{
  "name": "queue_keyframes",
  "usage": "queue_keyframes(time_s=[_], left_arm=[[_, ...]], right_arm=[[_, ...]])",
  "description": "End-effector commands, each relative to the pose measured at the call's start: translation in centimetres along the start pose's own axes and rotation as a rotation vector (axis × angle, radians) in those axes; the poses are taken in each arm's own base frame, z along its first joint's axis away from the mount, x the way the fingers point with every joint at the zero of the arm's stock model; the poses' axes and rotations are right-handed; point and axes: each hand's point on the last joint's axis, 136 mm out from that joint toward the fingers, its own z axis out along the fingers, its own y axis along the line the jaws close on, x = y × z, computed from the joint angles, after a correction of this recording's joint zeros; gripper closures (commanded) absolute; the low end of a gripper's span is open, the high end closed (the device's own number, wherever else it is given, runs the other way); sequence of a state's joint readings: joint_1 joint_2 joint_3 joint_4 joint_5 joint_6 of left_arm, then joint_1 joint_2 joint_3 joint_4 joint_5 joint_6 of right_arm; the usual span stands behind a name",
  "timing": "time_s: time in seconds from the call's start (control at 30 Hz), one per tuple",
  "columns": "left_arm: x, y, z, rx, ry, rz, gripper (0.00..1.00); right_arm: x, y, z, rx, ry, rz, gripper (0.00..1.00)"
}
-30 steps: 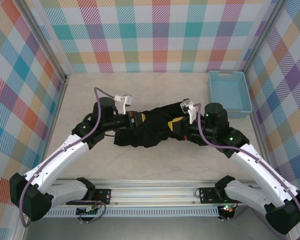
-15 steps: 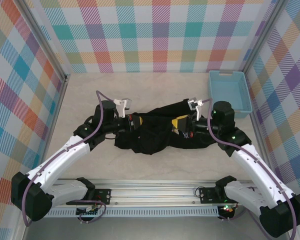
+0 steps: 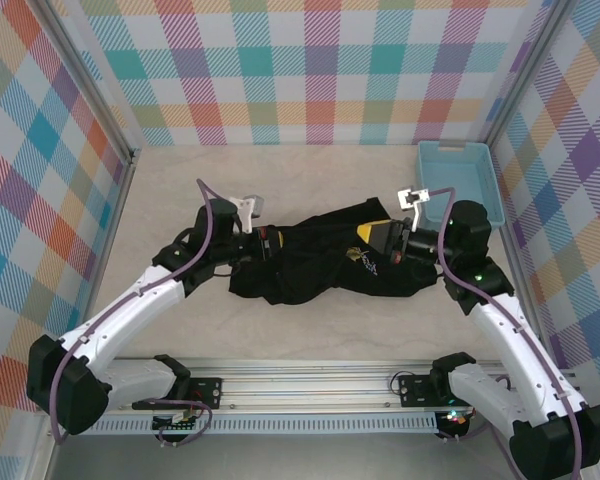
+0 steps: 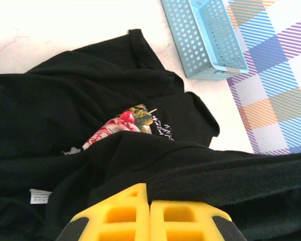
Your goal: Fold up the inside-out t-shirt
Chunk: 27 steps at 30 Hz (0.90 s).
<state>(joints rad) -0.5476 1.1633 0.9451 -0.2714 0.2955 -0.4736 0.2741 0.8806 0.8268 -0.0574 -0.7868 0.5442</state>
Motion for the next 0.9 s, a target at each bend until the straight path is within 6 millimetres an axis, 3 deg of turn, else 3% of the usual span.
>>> queue_keyframes(time_s=[0.0,0.1,0.2,0.23,0.3,0.37,0.43,0.5,0.6,0.73,0.8,0.87], left_arm=[[0.2,2.6,-0.4,-0.107,-0.010,-0.017,1.00],[-0.5,1.7,-0.8,-0.067,-0.042,0.000,1.00],[-0.8,5.3,-1.8,-0.279,-0.068,-0.025,1.00],[-0.7,5.4,-1.9,-0.282,-0.062,-0.020,1.00],[-0.9,3.1,-1.5,-0.131,-0.066,-0.020,1.00],[-1.7,-1.7,-1.7,0.140,-0.095,0.003,1.00],[-2.0,-5.4,-2.6,0.343,-0.095,0.026,1.00],[-2.3,-7.6,-3.5,0.459,-0.095,0.043,1.00],[-2.7,-8.4,-4.1,0.491,-0.112,0.058,1.00],[-2.9,-8.4,-4.4,0.486,-0.131,0.071,1.00],[-2.9,-8.4,-4.5,0.487,-0.133,0.084,1.00],[-2.9,-8.4,-4.4,0.477,-0.129,0.099,1.00]], right_arm=[[-2.1,1.1,-1.0,0.015,-0.055,-0.059,1.00],[-1.3,-1.3,-1.2,0.116,-0.047,-0.027,1.00],[-1.9,-4.0,-2.6,0.271,-0.092,0.046,1.00],[-1.9,-5.1,-3.1,0.350,-0.086,0.056,1.00],[-1.4,-6.8,-3.7,0.456,-0.056,0.072,1.00],[-0.6,-8.1,-3.8,0.515,-0.033,0.066,1.00],[0.4,-8.4,-3.0,0.521,0.002,0.043,1.00],[1.5,-8.5,-1.8,0.518,0.058,-0.004,1.00],[3.3,-8.9,-0.6,0.558,0.161,-0.083,0.94],[4.0,-10.0,-1.2,0.681,0.233,-0.150,0.78],[3.7,-9.4,-1.1,0.672,0.231,-0.192,0.72],[3.5,-7.3,0.1,0.559,0.226,-0.265,0.64]])
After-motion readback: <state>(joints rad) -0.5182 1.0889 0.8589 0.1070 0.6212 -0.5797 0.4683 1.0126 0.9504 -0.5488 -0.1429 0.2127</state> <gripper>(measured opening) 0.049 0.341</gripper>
